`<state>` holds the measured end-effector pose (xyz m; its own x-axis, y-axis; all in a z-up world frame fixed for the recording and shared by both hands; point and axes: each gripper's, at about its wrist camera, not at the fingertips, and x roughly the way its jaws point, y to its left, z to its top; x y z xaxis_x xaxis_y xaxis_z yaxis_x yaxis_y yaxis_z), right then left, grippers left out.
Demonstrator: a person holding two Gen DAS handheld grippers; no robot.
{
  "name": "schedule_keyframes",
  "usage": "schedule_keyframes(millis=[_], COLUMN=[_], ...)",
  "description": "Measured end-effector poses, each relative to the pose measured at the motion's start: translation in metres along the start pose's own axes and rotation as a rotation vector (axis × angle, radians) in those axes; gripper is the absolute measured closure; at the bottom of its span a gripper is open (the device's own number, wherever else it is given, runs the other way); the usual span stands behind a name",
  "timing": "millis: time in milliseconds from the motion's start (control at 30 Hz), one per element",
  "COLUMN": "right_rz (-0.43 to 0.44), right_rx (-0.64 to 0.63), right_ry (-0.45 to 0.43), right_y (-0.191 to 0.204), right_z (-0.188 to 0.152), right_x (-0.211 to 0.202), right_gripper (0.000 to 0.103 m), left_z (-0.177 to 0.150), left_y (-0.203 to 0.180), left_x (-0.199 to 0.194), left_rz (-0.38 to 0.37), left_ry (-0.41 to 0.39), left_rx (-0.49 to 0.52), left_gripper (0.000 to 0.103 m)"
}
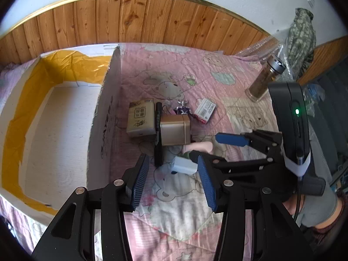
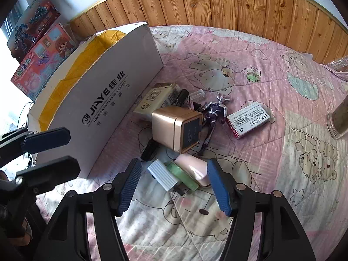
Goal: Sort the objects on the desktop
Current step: 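Grasp the gold tin with the left tool while the right tool grasps the pink stapler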
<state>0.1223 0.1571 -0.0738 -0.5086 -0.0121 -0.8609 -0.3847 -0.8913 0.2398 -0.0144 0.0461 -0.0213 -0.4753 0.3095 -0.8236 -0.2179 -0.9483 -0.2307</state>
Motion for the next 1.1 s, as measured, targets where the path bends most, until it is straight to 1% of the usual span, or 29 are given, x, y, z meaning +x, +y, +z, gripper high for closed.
schedule_keyframes(millis=[33,133,233,333,433,467,533,667,767,833,867,900,933,967,1033,1100], right_rz=[0.003,0.040,0.072,0.064,0.061,0.061,0.088,0.112,0.094,0.071,0.084,0.120,0.153,0.172,0.187,0.187], right_rx=[0.004,0.040,0.081,0.098,0.133,0.143,0.159,0.122,0.059,0.024,0.025,0.041,0.064,0.081,0.102,0.112], right_ry=[0.010,0.048,0.083,0.096,0.083,0.079,0.076,0.072,0.057,0.038,0.041,0.051,0.061,0.074,0.101,0.120], right_y=[-0.003,-0.015,-0.028,-0.040,-0.054,-0.058,-0.064,-0.058,-0.044,-0.036,-0.034,-0.035,-0.041,-0.047,-0.051,-0.054], right_z=[0.000,-0.005,-0.011,-0.012,-0.009,-0.007,-0.005,-0.004,-0.004,-0.004,-0.004,-0.002,0.001,0.004,0.006,0.007], right_x=[0.003,0.011,0.021,0.026,0.026,0.027,0.029,0.037,0.043,0.044,0.045,0.047,0.048,0.049,0.050,0.050], right_gripper=[0.035,0.034,0.034,0.034,0.033,0.033,0.033,0.033,0.033,0.033,0.034,0.048,0.058,0.060,0.064,0.064], left_z=[0.004,0.017,0.027,0.032,0.036,0.038,0.042,0.051,0.057,0.059,0.059,0.058,0.057,0.056,0.052,0.050], left_y=[0.000,-0.004,-0.005,-0.011,-0.017,-0.018,-0.016,-0.005,0.002,0.004,0.004,0.006,0.006,0.006,0.004,0.001], left_x=[0.006,0.031,0.063,0.092,0.112,0.113,0.117,0.125,0.131,0.131,0.129,0.129,0.128,0.127,0.124,0.122], left_rz=[-0.014,-0.047,-0.053,-0.051,-0.007,0.002,0.008,-0.004,-0.020,-0.050,-0.072,-0.099,-0.124,-0.138,-0.142,-0.141], left_ry=[0.003,0.022,0.053,0.072,0.060,0.032,0.014,-0.002,0.005,0.013,0.022,0.037,0.050,0.058,0.062,0.062], left_rx=[-0.018,-0.040,-0.052,-0.028,0.015,0.030,0.036,0.014,-0.007,-0.011,-0.010,-0.013,-0.015,-0.009,0.012,0.021], left_gripper=[0.053,0.050,0.050,0.050,0.048,0.048,0.045,0.045,0.045,0.045,0.045,0.047,0.047,0.047,0.047,0.047])
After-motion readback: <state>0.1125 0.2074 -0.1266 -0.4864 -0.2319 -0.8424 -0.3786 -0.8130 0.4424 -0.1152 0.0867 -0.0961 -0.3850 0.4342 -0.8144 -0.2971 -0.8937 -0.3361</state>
